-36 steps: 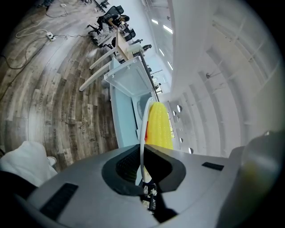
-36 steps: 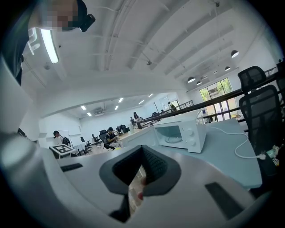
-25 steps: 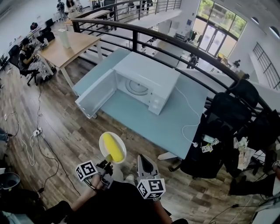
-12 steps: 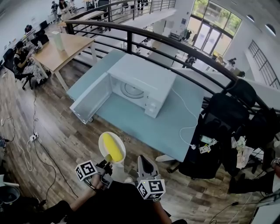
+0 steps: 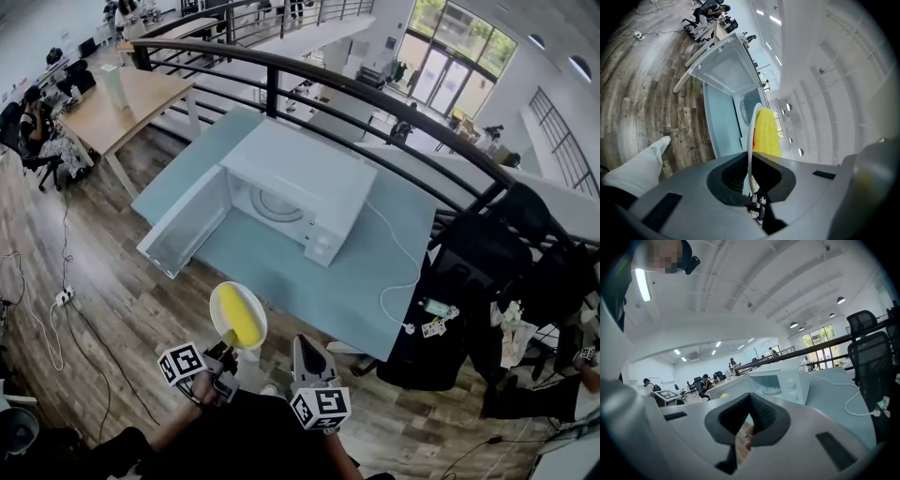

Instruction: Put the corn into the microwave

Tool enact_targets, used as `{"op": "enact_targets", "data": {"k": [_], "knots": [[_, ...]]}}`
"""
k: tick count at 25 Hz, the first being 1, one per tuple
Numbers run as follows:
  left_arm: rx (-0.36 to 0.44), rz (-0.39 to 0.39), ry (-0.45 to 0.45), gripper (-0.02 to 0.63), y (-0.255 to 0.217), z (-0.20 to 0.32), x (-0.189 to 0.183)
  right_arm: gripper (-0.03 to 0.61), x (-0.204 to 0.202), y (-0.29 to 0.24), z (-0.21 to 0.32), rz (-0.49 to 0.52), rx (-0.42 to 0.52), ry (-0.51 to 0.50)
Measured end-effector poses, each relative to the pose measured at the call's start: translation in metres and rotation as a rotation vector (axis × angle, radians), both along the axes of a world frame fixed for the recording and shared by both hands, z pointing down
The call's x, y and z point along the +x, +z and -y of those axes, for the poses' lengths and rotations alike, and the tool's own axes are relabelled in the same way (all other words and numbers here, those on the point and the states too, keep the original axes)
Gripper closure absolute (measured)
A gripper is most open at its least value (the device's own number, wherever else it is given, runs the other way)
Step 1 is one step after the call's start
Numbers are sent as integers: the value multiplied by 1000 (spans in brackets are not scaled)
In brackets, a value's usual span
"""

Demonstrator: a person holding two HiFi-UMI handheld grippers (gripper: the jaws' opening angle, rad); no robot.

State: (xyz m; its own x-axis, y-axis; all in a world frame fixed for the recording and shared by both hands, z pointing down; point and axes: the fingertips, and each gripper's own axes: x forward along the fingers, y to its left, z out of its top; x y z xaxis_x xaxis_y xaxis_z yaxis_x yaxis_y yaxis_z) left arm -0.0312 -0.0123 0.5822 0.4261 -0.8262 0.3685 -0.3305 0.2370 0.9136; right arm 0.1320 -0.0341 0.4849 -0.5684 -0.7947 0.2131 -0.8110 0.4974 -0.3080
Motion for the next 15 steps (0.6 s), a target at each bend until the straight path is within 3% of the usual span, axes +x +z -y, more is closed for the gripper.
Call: {"op": "enact_targets", "data": {"k": [15], "knots": [[-22, -6, 53, 595, -4, 88, -22, 569, -27, -8, 79, -13, -18, 24]]}}
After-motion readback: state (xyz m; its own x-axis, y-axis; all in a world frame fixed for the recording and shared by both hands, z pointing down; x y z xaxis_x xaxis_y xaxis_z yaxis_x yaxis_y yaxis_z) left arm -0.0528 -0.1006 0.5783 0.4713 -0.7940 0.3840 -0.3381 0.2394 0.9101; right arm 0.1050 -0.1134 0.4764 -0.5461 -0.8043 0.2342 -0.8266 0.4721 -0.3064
